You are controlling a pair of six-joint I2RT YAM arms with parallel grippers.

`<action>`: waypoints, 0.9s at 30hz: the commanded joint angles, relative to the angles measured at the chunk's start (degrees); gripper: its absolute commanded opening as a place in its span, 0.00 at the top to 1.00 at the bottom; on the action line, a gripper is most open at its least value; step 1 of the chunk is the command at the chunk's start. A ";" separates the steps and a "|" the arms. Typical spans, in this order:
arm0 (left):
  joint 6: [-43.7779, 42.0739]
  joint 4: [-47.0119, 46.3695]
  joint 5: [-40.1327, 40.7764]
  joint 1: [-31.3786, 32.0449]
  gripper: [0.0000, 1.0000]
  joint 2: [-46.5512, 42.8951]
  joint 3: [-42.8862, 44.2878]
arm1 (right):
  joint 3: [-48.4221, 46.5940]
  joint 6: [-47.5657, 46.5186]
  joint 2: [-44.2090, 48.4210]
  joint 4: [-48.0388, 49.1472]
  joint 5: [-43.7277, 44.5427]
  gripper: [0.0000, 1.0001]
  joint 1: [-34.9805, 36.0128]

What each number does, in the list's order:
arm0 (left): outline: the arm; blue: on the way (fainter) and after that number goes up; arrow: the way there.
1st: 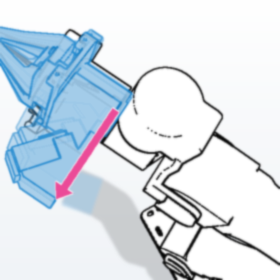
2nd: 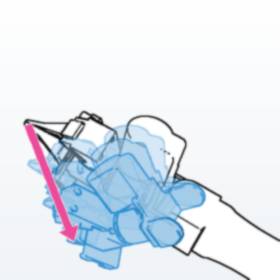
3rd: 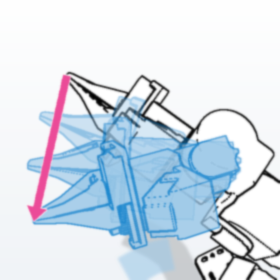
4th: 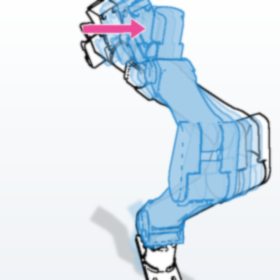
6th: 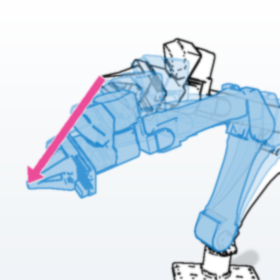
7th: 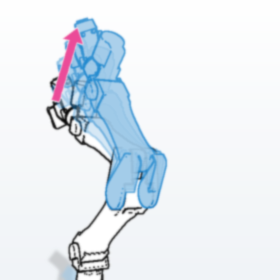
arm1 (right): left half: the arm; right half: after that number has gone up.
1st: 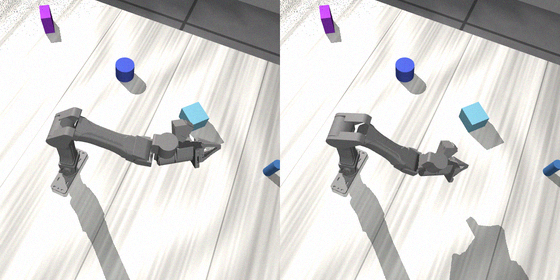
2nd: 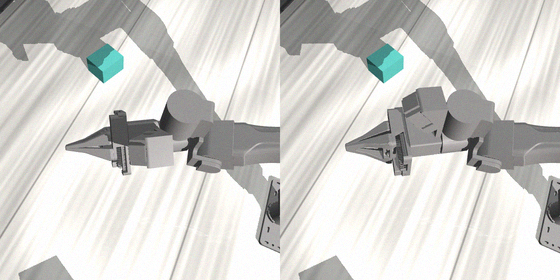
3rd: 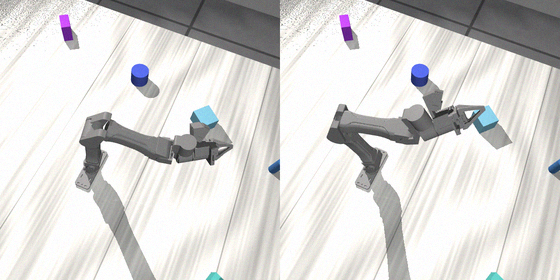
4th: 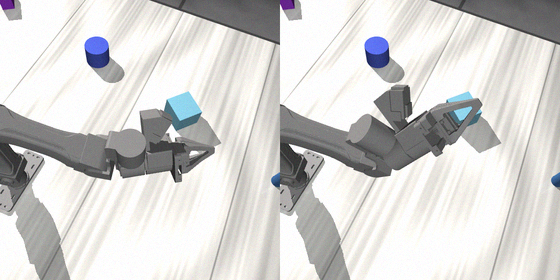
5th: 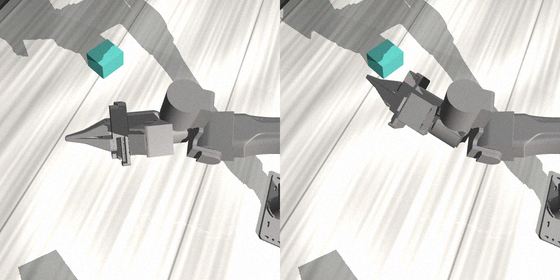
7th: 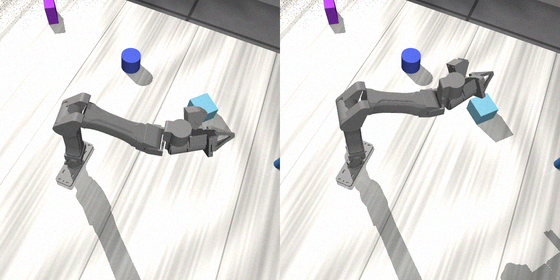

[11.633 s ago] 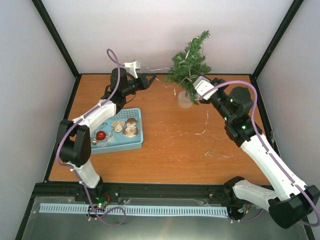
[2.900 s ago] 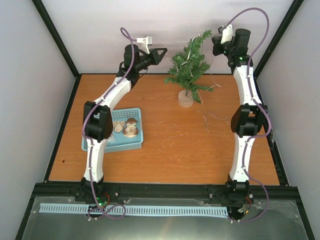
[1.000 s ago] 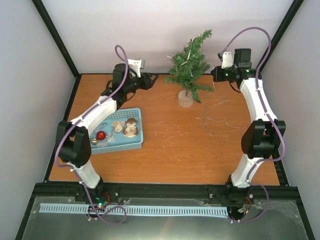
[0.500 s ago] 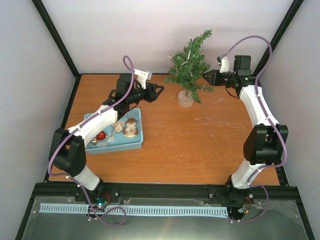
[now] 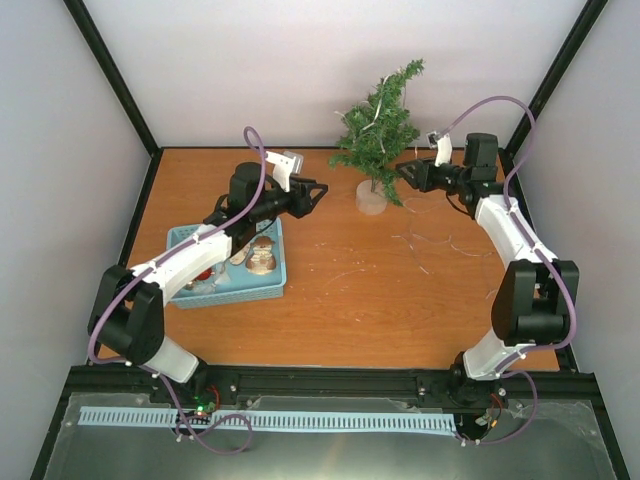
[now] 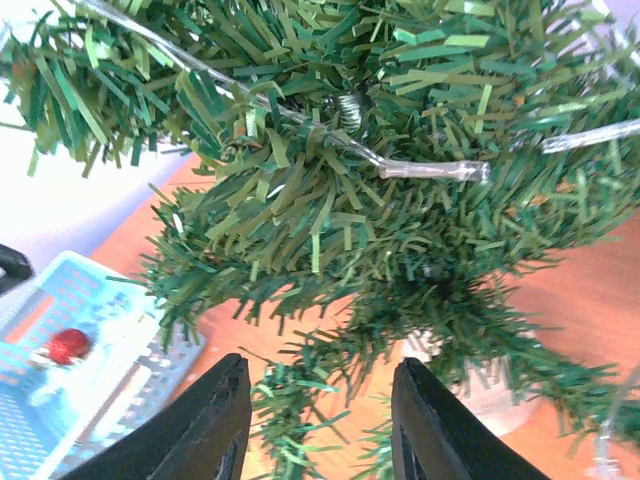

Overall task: Decorate the small christmas tree
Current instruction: Wrap the decoration item around the Christmas tree.

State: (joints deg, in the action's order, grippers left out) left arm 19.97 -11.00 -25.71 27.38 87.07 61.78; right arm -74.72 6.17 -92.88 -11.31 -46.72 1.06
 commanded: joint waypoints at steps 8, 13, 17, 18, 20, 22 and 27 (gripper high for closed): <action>-5.92 4.29 -1.20 0.40 0.54 -7.54 -1.28 | 10.04 -28.88 11.05 3.27 16.51 0.57 -0.90; -9.46 8.53 -0.73 0.40 0.52 -12.57 -3.18 | 11.48 -41.02 8.69 -1.37 22.32 0.56 -3.10; -12.74 14.80 -0.37 0.40 0.49 -16.34 -1.52 | 7.38 -35.01 4.26 -5.98 25.71 0.56 -3.87; -13.49 16.14 -0.51 0.40 0.49 -17.58 -0.95 | 6.09 -33.60 3.25 -7.93 25.37 0.57 -3.87; -14.20 17.88 -1.07 0.40 0.49 -19.88 -0.61 | 5.98 -33.30 2.30 -10.70 25.72 0.61 -3.88; -14.29 18.02 -1.63 0.36 0.48 -22.86 -1.80 | 8.93 -36.91 2.60 -10.76 26.22 0.63 -3.89; -12.96 14.59 1.24 0.39 0.46 -29.68 -8.29 | 11.59 -44.64 0.04 -14.29 29.01 0.63 -3.87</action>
State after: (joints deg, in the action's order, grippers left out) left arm 8.01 4.40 -26.22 27.46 61.82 57.06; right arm -64.75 -32.16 -91.13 -21.39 -20.84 -2.55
